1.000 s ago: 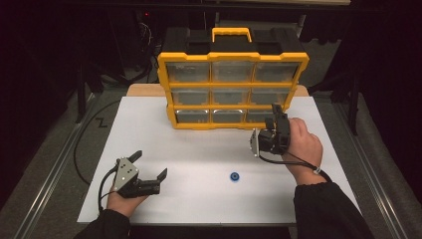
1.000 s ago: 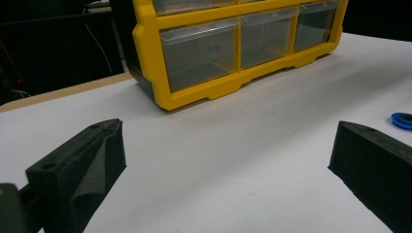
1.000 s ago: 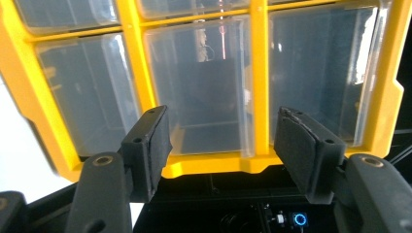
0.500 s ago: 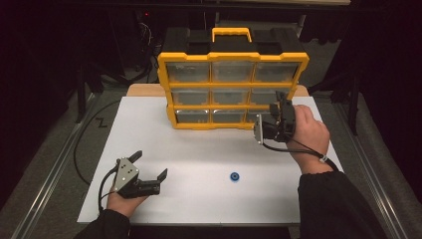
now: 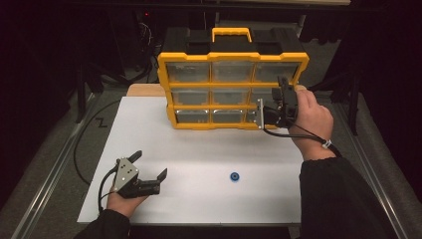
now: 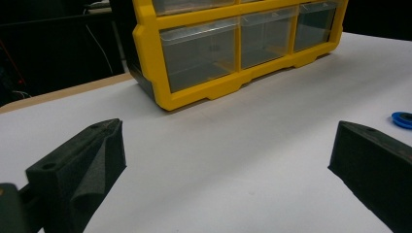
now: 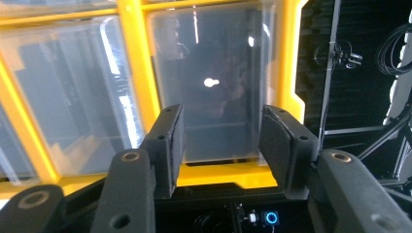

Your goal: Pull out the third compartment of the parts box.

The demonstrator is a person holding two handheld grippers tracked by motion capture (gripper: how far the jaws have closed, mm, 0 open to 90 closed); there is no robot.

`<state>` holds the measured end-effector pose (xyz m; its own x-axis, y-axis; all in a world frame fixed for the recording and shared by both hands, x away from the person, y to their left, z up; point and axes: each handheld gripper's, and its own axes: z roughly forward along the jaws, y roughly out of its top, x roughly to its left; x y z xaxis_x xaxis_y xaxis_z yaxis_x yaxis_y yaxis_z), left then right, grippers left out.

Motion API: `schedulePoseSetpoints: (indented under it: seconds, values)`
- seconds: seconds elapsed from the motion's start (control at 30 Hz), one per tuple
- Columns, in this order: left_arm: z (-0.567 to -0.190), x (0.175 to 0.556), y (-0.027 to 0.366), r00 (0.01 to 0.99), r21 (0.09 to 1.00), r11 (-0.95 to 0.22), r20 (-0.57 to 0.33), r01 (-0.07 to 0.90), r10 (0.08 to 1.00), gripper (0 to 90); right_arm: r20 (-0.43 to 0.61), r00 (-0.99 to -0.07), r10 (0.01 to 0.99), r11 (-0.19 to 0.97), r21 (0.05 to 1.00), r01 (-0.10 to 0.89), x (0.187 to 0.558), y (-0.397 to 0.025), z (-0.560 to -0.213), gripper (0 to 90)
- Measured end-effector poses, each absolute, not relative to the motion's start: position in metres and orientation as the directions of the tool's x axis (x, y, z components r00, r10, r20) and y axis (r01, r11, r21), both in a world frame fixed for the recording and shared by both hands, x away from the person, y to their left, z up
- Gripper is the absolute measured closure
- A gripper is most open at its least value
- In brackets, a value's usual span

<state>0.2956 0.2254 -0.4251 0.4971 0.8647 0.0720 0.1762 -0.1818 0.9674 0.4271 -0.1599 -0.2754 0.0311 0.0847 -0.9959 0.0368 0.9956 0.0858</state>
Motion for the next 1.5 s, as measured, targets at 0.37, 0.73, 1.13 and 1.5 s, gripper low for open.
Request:
schedulePoseSetpoints:
  seconds: [0.37,0.73,1.13,1.5]
  values:
    - [-0.425,0.296,0.225,0.497,0.968,-0.181,0.071,0.175,0.865,0.4,-0.996,0.057,0.073,0.996,0.075,0.037,0.439,-0.158,-0.258,61.7]
    - [-0.425,0.296,0.225,0.502,0.969,-0.179,0.070,0.172,0.862,0.4,-0.997,0.062,0.053,0.997,0.057,0.059,0.453,-0.157,-0.251,74.0]
    - [-0.426,0.296,0.225,0.505,0.968,-0.177,0.066,0.175,0.861,0.3,-0.998,0.063,0.029,0.998,0.033,0.059,0.461,-0.157,-0.250,78.8]
    - [-0.426,0.297,0.225,0.506,0.968,-0.176,0.064,0.177,0.860,0.4,-0.996,0.085,0.011,0.998,0.017,0.067,0.464,-0.156,-0.253,81.3]
